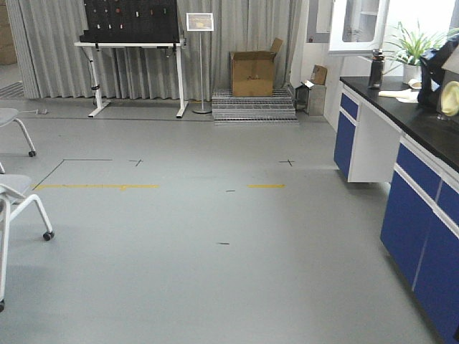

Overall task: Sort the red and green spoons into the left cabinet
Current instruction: 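Drive the base away from the bench holding both spoons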

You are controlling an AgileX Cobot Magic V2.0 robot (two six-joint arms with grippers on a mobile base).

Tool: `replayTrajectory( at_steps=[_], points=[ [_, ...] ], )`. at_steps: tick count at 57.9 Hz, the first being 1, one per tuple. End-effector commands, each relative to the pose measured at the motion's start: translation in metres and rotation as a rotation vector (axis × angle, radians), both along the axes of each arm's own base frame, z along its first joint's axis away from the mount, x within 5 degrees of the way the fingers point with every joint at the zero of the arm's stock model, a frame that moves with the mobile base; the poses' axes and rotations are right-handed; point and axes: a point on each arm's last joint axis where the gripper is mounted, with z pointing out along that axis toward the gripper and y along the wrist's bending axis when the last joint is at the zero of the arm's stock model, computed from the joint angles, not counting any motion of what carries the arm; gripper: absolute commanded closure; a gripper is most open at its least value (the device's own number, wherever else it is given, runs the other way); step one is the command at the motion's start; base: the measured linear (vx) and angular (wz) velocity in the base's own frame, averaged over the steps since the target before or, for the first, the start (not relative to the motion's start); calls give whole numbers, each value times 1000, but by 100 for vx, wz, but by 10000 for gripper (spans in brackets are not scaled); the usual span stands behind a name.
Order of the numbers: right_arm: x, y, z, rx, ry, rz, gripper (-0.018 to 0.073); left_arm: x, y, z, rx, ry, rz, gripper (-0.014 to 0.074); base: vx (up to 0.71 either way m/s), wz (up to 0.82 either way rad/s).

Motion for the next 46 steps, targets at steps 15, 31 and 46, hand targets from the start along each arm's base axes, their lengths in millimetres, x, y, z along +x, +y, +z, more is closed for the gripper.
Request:
replayTrajectory(
  at_steps=[15,31,46],
  points=[
    [1,-3,9,-10,-31,-33,564,0,0,15,-43,-83,1,596,65,6],
    [1,-3,9,-10,-31,-33,564,0,0,15,-43,-83,1,596,67,8],
    [1,-3,9,-10,-31,-33,564,0,0,15,-43,-83,1,596,70,3]
  ],
)
